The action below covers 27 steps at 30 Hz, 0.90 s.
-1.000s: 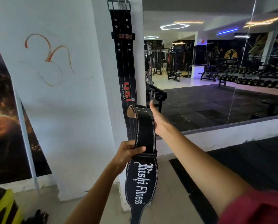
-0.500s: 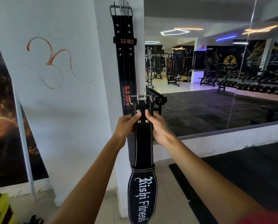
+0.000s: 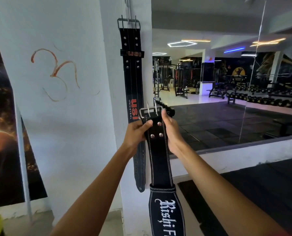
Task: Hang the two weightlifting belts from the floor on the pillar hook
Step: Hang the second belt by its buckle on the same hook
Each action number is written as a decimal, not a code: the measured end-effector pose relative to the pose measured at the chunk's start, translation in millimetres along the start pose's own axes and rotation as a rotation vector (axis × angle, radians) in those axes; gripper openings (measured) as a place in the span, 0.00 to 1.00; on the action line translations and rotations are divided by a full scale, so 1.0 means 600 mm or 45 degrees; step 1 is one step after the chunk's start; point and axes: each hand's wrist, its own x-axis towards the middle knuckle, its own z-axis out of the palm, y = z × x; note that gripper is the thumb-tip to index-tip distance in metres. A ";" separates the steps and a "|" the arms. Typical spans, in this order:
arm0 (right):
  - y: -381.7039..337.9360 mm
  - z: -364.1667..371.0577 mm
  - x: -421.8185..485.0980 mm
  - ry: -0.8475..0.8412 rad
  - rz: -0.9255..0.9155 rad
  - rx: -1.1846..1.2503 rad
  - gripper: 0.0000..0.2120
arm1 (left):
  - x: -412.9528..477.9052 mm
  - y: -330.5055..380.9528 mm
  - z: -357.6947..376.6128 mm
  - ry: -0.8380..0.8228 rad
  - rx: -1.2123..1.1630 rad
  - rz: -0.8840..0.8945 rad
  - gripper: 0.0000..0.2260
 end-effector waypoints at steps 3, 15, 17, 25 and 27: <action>-0.023 -0.002 0.015 0.092 -0.021 0.037 0.24 | -0.005 0.003 0.007 -0.063 -0.071 -0.042 0.10; 0.007 0.012 0.002 0.250 -0.020 0.195 0.09 | 0.023 0.049 -0.001 -0.172 -0.033 -0.537 0.15; 0.010 0.015 0.006 0.273 0.029 0.213 0.10 | 0.019 0.050 -0.012 -0.279 -0.037 -0.487 0.13; -0.019 0.051 0.015 0.325 0.268 0.148 0.17 | 0.018 -0.001 0.032 0.460 0.305 0.183 0.22; -0.028 0.050 0.013 0.288 0.321 0.111 0.18 | 0.023 -0.005 0.039 0.541 0.297 0.162 0.22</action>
